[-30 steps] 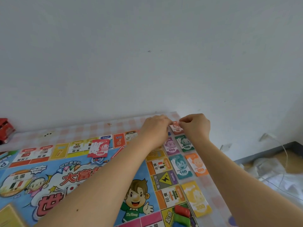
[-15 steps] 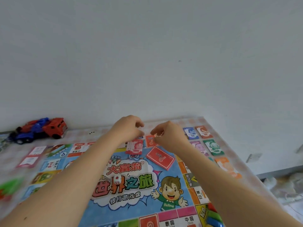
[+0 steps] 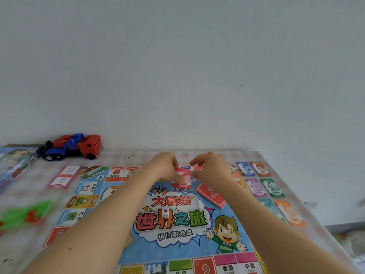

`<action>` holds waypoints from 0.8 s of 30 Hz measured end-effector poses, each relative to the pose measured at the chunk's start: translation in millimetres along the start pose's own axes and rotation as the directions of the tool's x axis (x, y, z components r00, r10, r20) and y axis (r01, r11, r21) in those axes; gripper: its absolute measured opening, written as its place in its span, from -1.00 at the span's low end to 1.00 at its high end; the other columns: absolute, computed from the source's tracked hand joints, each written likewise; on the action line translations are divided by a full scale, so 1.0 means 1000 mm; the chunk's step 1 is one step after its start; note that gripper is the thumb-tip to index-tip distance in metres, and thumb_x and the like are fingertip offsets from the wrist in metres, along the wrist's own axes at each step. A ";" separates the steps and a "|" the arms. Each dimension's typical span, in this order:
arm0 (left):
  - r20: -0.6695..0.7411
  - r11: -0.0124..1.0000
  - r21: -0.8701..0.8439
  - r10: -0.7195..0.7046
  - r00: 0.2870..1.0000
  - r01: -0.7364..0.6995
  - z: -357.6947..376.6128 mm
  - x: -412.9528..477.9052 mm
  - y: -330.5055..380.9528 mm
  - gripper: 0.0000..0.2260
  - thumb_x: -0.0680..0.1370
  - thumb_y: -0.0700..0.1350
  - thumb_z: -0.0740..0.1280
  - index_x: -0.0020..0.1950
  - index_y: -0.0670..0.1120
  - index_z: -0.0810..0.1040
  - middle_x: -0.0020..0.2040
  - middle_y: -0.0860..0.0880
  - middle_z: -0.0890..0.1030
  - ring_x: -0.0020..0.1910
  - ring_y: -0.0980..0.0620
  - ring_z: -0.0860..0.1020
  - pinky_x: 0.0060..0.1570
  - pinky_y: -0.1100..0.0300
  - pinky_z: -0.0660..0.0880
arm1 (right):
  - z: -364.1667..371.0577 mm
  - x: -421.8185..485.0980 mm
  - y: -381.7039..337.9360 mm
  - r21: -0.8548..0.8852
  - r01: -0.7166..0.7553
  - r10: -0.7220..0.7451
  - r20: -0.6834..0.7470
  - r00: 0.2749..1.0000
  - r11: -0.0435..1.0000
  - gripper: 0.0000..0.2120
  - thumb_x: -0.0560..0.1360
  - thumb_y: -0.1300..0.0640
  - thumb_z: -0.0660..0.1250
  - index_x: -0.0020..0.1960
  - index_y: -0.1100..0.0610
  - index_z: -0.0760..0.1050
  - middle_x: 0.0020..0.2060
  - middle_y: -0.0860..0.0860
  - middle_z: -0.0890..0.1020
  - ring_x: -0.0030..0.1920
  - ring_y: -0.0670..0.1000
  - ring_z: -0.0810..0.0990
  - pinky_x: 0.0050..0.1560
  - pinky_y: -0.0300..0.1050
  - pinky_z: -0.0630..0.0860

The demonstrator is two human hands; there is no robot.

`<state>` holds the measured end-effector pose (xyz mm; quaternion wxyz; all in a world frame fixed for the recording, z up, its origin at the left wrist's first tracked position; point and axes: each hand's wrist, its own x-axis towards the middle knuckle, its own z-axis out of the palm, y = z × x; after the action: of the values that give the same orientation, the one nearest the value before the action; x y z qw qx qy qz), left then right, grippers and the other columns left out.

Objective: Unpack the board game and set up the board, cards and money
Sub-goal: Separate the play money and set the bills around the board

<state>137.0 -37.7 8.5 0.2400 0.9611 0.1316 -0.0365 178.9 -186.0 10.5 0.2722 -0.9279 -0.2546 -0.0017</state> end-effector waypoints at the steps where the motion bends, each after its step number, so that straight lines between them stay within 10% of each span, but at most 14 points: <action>1: -0.006 1.000 -0.020 0.002 1.000 -0.002 0.000 0.000 0.000 -0.55 0.36 -0.02 0.53 0.16 -0.11 0.49 0.10 -0.04 0.55 -0.02 0.02 0.48 0.04 0.16 0.44 | 0.000 -0.001 0.000 0.007 -0.008 0.008 -0.005 1.000 1.000 -0.71 0.43 0.20 0.40 0.13 0.00 0.61 0.05 -0.02 0.63 0.02 -0.03 0.55 -0.05 -0.18 0.50; 11: -0.078 0.921 -0.377 0.072 0.994 -0.096 -0.017 -0.017 -0.003 -0.67 0.38 -0.15 0.52 0.04 -0.07 0.47 -0.05 -0.06 0.64 -0.15 -0.03 0.62 -0.23 0.14 0.58 | -0.006 -0.008 -0.007 0.349 -0.119 0.099 0.074 0.992 0.930 -0.80 0.42 0.21 0.46 0.04 0.11 0.65 -0.20 0.01 0.68 -0.31 -0.07 0.58 -0.14 -0.12 0.61; 24: -0.248 0.959 -0.242 0.085 0.965 -0.146 -0.006 -0.057 -0.014 -0.84 0.47 -0.15 0.43 0.04 -0.04 0.67 -0.06 -0.01 0.69 -0.12 0.06 0.61 -0.09 0.24 0.52 | 0.012 -0.039 -0.023 0.466 -0.128 0.108 0.069 0.992 0.876 -0.88 0.41 0.23 0.44 -0.06 0.15 0.68 -0.30 0.11 0.67 -0.33 0.02 0.56 -0.16 -0.01 0.59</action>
<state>78.0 -36.1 14.7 0.3476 0.9252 0.1059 0.1090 132.7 -181.9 6.2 0.4828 -0.8482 -0.1960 0.0953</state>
